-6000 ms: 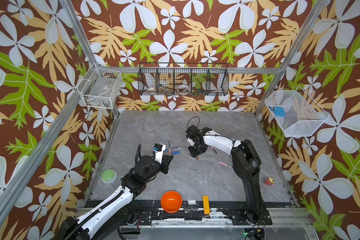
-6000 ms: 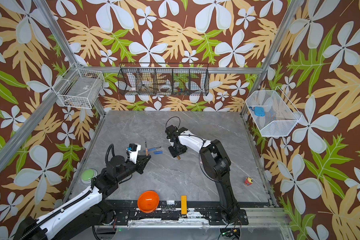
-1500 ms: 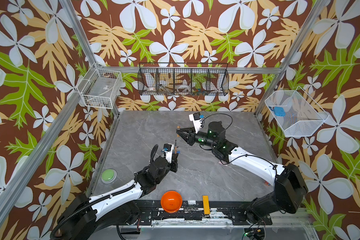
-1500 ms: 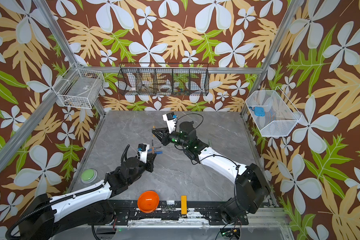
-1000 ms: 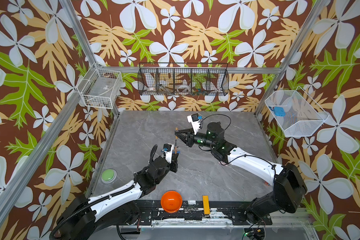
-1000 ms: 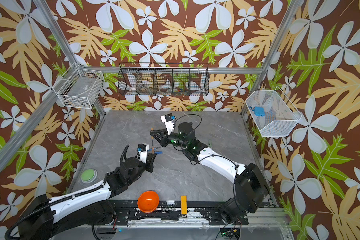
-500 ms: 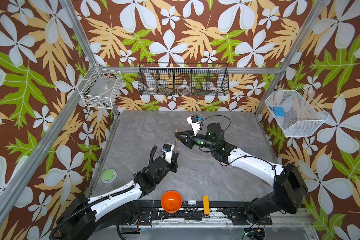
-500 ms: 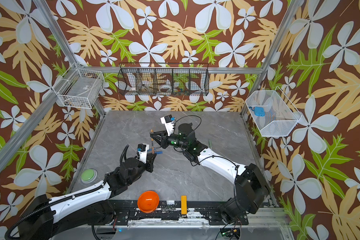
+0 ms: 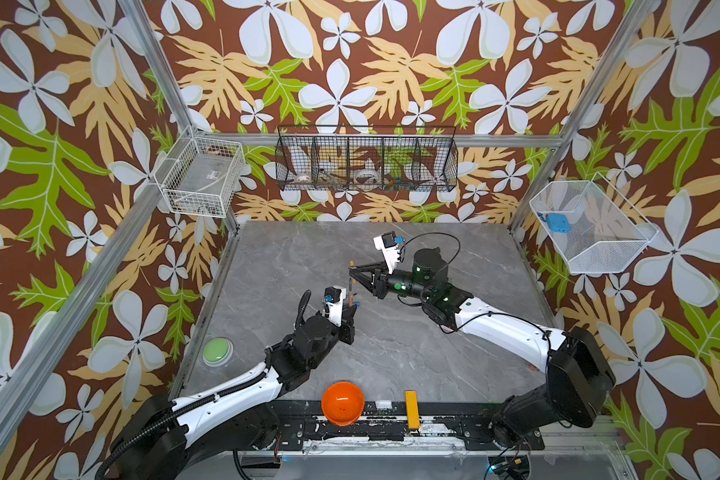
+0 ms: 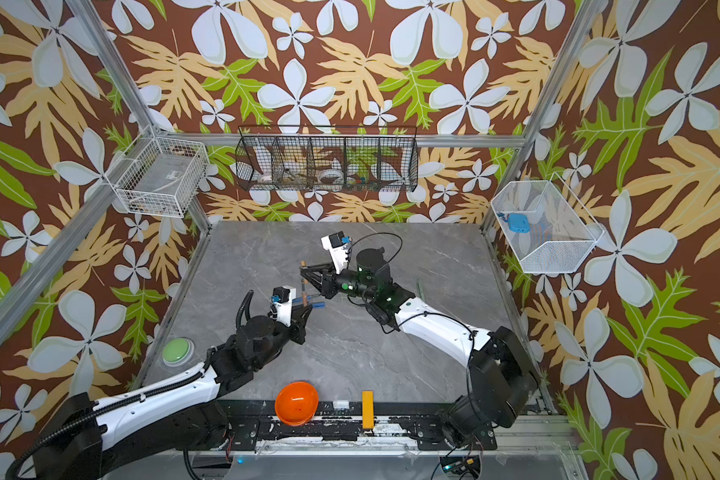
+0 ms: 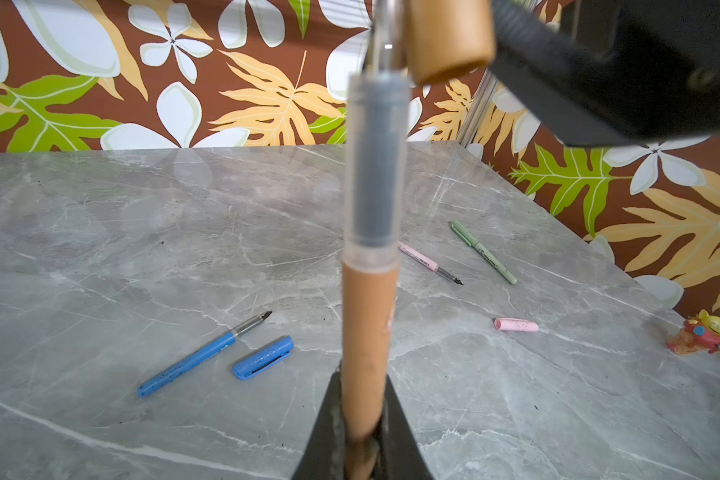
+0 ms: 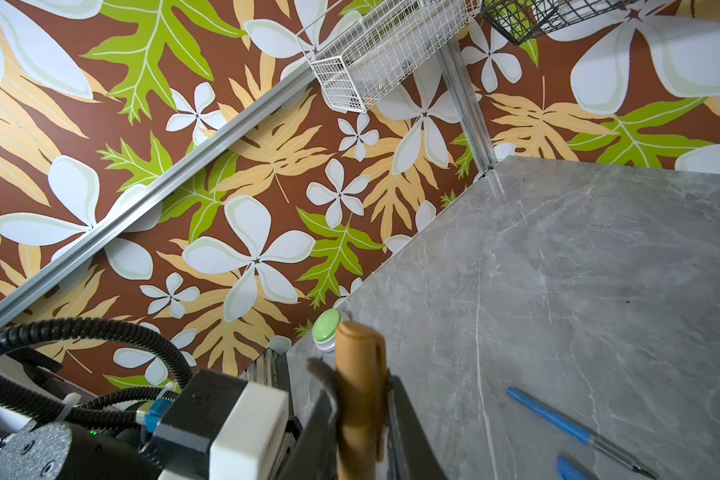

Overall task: Insert the pens into the pen caps
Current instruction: 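Lower the orange cap with the right gripper onto the pen tip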

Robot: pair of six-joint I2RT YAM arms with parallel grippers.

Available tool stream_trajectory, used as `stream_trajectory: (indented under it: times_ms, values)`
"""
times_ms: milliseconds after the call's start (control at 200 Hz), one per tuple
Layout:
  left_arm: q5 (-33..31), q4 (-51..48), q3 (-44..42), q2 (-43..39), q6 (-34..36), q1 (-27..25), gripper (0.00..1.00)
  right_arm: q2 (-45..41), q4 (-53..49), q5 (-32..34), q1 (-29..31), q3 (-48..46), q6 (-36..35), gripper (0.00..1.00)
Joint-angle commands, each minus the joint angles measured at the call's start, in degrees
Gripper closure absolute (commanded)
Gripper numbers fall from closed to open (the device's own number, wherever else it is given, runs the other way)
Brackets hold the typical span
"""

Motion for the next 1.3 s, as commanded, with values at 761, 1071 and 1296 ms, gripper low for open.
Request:
stream_trajectory:
  times_ms: [761, 1071, 1296]
  values:
    - [1.3, 2.0, -0.1, -0.2, 0.9, -0.1, 1.0, 0.2, 7.3, 0.4, 0.1, 1.1, 1.3, 0.81]
    - [1.2, 2.0, 0.1, 0.2, 0.8, -0.1, 1.0, 0.7, 7.0, 0.0, 0.5, 0.6, 1.3, 0.81]
    - [1.0, 2.1, 0.1, -0.1, 1.0, -0.1, 1.0, 0.8, 6.9, 0.3, 0.6, -0.1, 1.2, 0.81]
